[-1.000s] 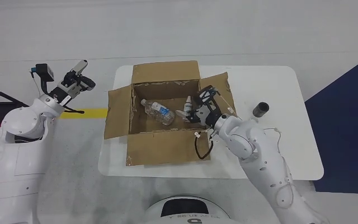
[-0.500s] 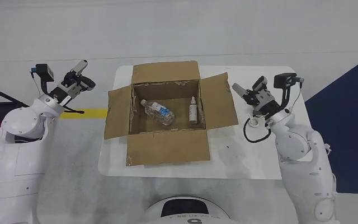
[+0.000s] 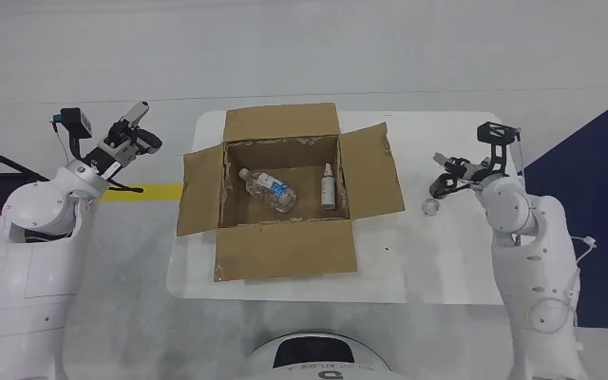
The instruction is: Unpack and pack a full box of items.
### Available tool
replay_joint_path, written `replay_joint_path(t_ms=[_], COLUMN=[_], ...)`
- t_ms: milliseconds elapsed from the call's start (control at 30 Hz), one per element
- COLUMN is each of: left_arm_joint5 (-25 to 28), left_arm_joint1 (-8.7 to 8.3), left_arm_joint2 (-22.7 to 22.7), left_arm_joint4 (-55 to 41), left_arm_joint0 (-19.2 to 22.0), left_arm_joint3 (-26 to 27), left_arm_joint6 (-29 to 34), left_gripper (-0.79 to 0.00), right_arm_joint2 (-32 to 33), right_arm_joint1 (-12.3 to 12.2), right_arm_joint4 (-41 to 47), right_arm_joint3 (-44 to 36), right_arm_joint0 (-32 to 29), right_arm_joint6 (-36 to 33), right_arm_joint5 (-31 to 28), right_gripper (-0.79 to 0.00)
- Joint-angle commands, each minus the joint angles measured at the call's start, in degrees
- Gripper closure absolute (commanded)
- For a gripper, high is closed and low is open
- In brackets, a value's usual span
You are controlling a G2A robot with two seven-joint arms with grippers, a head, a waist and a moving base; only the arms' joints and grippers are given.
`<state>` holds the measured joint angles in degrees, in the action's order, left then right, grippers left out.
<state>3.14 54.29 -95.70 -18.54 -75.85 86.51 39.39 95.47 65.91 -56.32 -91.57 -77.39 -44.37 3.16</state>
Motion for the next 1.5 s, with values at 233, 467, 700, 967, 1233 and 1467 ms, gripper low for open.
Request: replay_joint_path(t_ms=[233, 467, 700, 967, 1233, 1467], left_arm_joint5=[0.0, 0.0, 0.0, 0.0, 0.0, 0.0], left_arm_joint1=[0.00, 0.00, 0.00, 0.00, 0.00, 0.00], left_arm_joint2=[0.0, 0.0, 0.0, 0.0, 0.0, 0.0], left_arm_joint4=[0.0, 0.0, 0.0, 0.0, 0.0, 0.0], left_arm_joint0=[0.0, 0.0, 0.0, 0.0, 0.0, 0.0], left_arm_joint3=[0.0, 0.0, 0.0, 0.0, 0.0, 0.0], left_arm_joint6=[0.0, 0.0, 0.0, 0.0, 0.0, 0.0], left_gripper=[-0.785, -0.785, -0.785, -0.785, -0.785, -0.785], right_arm_joint2=[2.6, 4.2, 3.0, 1.5, -0.3, -2.0], right_arm_joint1=[-0.5, -1.1, -1.3, -1.5, -1.6, -1.6], right_arm_joint4=[3.8, 2.4, 1.2, -1.1, -3.2, -4.0], right_arm_joint3=[1.6, 2.3, 3.2, 6.1, 8.6, 9.9], right_arm_joint0=[-1.1, -2.5, -2.1, 0.0, 1.7, 3.1], right_arm_joint6=[-2.2, -3.8, -4.7, -6.2, -6.7, -6.7], right_arm_joint5=[-3.6, -4.3, -5.4, -4.2, -3.0, -2.2], right_gripper=[-0.576, -0.391, -0.376, -0.342, -0.280, -0.191])
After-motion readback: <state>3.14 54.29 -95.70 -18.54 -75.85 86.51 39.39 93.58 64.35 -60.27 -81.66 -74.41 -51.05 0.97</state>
